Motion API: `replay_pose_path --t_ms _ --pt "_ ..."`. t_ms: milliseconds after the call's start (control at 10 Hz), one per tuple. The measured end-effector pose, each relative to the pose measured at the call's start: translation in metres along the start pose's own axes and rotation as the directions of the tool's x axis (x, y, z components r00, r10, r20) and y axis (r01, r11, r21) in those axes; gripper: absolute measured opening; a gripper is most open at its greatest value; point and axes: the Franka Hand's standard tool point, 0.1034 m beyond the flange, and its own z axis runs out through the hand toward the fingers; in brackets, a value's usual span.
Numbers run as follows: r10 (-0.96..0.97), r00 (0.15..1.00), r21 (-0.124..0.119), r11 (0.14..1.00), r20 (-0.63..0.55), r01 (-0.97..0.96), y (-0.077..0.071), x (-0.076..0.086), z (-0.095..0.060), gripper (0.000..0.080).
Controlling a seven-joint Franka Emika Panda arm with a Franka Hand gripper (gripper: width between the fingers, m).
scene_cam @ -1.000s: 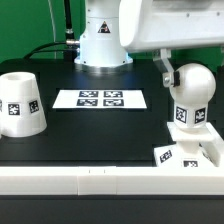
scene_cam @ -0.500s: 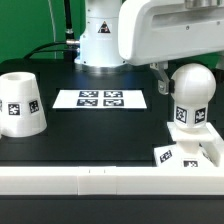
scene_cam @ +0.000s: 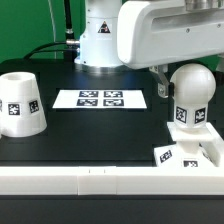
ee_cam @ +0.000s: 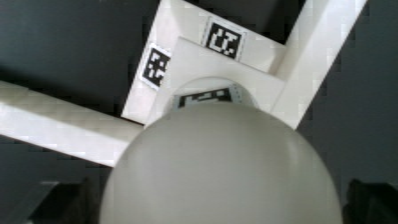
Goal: Assemble lamp
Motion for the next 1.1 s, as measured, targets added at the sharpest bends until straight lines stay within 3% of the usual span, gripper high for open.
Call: replay_pose_path --t_ms 100,600,900,1100 --pt "0.0 1.0 0.0 1.0 0.0 0.0 0.0 0.0001 -0.0001 0.0587" --pt "0.035 0.999 0.002 0.999 -0.001 -0.035 -0.0004 0.0 0.0001 0.0577" --pt "0.367 0.93 0.024 0.93 -0.019 -0.366 0.0021 -0.0006 0.0006 0.0578" --pt "0.574 0.818 0.031 0.818 -0.013 -0.574 0.0027 -0.0014 0.0011 0.058"
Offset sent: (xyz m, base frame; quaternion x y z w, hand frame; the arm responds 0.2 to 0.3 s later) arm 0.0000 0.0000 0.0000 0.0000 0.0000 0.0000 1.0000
